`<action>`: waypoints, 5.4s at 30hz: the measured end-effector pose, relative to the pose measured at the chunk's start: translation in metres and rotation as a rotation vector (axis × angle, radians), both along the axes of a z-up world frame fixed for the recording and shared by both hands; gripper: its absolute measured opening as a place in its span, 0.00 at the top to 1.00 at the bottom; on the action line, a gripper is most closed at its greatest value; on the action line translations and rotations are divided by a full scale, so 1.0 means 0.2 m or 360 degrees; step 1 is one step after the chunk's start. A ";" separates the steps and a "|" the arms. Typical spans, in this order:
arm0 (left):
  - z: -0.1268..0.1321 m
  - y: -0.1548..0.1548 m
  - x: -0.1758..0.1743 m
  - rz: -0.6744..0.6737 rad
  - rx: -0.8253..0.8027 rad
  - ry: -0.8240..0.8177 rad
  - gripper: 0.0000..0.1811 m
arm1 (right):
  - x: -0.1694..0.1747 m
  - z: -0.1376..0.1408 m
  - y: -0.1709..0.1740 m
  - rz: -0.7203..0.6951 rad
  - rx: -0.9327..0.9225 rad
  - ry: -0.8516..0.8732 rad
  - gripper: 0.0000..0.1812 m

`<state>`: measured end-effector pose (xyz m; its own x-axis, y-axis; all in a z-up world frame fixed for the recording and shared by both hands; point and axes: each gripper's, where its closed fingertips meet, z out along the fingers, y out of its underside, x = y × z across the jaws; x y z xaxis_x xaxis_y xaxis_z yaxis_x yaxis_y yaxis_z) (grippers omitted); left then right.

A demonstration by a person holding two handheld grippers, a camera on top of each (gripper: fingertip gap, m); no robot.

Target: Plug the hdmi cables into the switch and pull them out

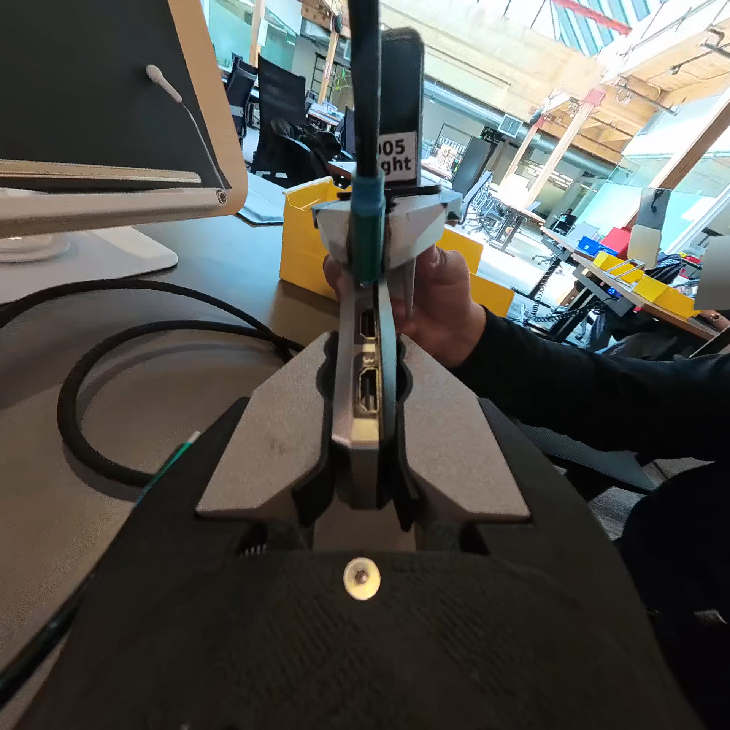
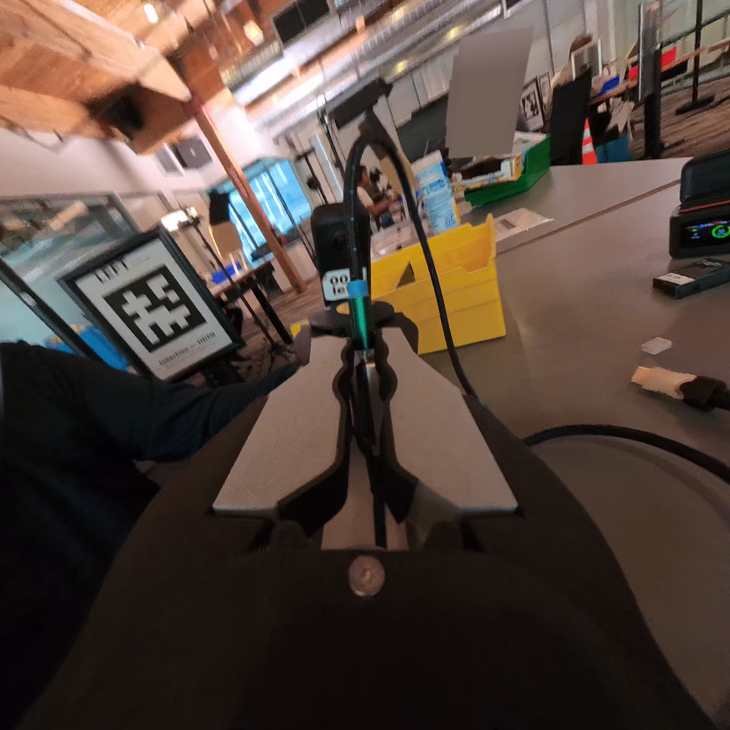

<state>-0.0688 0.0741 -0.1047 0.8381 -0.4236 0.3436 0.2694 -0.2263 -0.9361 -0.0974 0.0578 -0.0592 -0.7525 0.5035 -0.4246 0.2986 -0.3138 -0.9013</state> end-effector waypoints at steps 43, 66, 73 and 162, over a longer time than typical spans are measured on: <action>0.22 -0.12 -0.04 -0.0075 0.0557 0.0003 0.86 | 0.11 0.31 0.47 -0.1215 0.0331 0.0547 0.96; 0.13 -0.03 -0.15 0.0194 0.0397 0.0027 0.85 | 1.30 0.67 0.89 -0.1328 0.1040 -0.0014 0.96; 0.13 -0.02 -0.15 0.0193 0.0378 0.0031 0.85 | 1.19 -0.08 0.97 -0.0938 0.0939 -0.0870 0.96; -0.14 0.03 -0.29 0.0268 -0.0176 -0.0127 0.94 | 0.18 -0.75 0.16 -0.0423 0.1049 -0.0972 0.87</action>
